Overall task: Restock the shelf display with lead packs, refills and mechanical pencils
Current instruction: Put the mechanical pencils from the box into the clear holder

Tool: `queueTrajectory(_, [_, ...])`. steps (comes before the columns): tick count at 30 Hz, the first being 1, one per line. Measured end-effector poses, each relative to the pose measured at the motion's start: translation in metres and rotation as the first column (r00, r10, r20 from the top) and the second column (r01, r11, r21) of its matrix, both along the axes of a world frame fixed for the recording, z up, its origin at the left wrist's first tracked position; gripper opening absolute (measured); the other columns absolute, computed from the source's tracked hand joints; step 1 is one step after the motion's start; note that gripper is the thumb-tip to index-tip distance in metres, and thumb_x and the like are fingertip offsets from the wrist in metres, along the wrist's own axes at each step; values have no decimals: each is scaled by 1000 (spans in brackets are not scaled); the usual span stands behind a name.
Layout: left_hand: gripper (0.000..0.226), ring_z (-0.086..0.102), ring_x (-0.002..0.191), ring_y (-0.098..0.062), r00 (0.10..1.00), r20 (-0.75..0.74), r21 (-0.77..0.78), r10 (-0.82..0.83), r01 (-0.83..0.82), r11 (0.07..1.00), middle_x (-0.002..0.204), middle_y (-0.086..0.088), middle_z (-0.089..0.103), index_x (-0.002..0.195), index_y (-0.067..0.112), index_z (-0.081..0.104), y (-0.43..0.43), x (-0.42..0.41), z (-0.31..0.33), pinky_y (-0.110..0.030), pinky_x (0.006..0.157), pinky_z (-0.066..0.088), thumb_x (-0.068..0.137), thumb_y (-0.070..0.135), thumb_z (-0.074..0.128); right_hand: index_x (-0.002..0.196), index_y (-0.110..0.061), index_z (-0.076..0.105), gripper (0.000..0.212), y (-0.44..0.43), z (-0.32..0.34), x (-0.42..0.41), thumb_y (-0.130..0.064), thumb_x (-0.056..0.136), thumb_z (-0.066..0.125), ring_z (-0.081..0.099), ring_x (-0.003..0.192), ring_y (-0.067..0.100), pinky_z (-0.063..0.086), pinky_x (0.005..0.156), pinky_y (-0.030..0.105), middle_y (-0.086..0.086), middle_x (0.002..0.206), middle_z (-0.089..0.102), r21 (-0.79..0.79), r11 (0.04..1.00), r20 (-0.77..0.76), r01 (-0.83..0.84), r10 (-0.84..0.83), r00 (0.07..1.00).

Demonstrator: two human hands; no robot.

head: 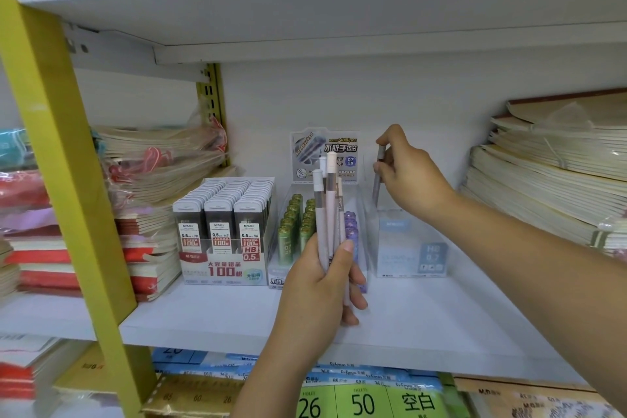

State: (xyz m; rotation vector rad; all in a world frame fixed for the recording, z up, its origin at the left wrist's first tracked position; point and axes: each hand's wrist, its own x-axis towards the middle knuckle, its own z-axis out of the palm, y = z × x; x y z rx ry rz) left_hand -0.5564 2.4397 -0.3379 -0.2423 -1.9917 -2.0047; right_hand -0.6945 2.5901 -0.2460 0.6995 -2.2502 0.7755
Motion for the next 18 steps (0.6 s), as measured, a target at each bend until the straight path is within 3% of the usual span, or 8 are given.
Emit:
queueTrajectory(6, [31, 60, 50, -14, 1000, 6, -3, -2, 2, 1000, 67, -8, 68, 100, 12, 60, 0, 0, 0, -24, 44, 48, 99, 43, 53, 116, -17, 40, 24, -1, 3, -3, -11, 96, 50, 64, 78, 30, 53, 74, 39, 12, 84, 64, -51, 999, 106, 2, 3, 994])
queueTrajectory(18, [29, 59, 48, -13, 1000, 18, -5, 8, -8, 1000, 66, -7, 68, 99, 12, 60, 0, 0, 1, -24, 42, 48, 99, 40, 53, 119, -10, 37, 26, -3, 1, 0, -12, 96, 50, 62, 78, 33, 52, 74, 44, 14, 85, 62, -15, 1000, 11, 17, -17, 1000])
